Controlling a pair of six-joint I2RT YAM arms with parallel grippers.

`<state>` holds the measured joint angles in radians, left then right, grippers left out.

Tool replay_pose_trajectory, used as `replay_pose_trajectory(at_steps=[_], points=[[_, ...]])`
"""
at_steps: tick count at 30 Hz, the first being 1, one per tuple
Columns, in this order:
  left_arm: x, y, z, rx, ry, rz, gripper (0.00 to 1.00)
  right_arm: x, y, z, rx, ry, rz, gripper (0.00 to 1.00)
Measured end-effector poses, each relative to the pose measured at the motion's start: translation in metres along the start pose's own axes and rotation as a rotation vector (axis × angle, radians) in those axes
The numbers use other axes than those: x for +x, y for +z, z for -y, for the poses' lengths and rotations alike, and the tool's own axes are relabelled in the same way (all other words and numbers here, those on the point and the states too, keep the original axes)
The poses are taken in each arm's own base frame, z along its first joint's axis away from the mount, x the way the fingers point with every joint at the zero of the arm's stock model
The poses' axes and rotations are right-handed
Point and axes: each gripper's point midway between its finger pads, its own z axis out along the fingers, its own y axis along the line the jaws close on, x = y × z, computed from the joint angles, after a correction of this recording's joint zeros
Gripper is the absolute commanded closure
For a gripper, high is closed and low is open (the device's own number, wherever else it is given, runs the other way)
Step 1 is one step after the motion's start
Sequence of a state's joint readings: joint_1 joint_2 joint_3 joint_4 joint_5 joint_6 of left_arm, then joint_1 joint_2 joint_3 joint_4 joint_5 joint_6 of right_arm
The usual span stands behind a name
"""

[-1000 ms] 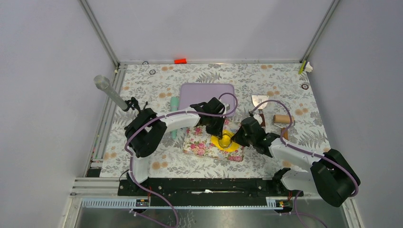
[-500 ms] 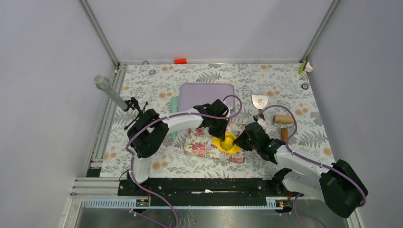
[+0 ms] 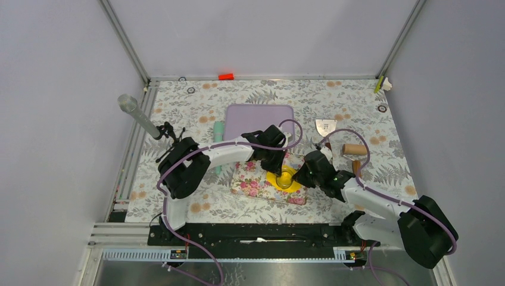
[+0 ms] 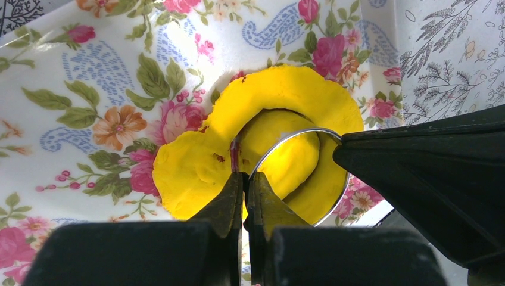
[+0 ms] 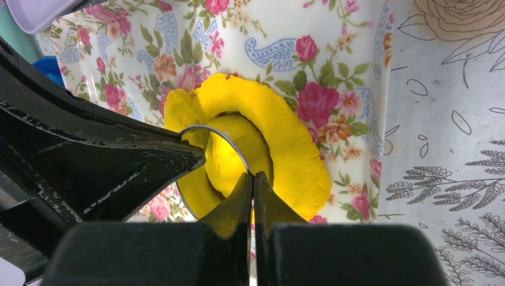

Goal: Roll out the dumpling wrappers from the dough
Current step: Pick up the dumpling mold from the dumpling wrapper.

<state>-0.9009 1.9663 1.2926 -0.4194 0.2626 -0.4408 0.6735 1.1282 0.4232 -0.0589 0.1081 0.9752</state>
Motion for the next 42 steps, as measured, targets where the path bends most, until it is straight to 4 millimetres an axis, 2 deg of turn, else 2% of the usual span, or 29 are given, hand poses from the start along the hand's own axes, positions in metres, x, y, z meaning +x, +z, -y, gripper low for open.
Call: replay_pose_trajectory(at_steps=[3,4,8,11,14,19,24,28,42], points=[[0.000,0.000,0.000,0.001,0.001,0.000,1.00,0.000,0.000,0.000,0.001,-0.001,-0.001,1.00],[0.000,0.000,0.000,0.001,0.003,-0.001,0.97,0.000,0.000,0.000,0.001,-0.001,-0.001,1.00],[0.000,0.000,0.000,0.003,0.008,0.000,0.84,0.000,-0.001,0.001,0.002,-0.001,-0.001,0.88],[0.002,-0.002,0.001,0.003,0.008,-0.013,0.78,0.001,-0.002,0.000,-0.002,-0.001,-0.002,0.83],[0.003,-0.003,0.005,0.007,0.020,-0.019,0.76,0.000,-0.003,-0.003,-0.003,-0.003,-0.008,0.78],[0.016,-0.004,0.009,-0.004,0.039,-0.063,0.76,0.018,-0.007,-0.001,0.014,-0.030,-0.091,0.78],[0.024,-0.007,0.011,-0.013,0.043,-0.095,0.76,0.025,-0.011,0.000,0.022,-0.046,-0.130,0.84],[0.028,-0.009,0.011,-0.019,0.043,-0.108,0.75,0.028,-0.013,-0.001,0.018,-0.061,-0.150,1.00],[0.031,-0.023,0.017,-0.030,0.047,-0.108,0.71,0.035,-0.016,-0.004,0.005,-0.077,-0.184,1.00]])
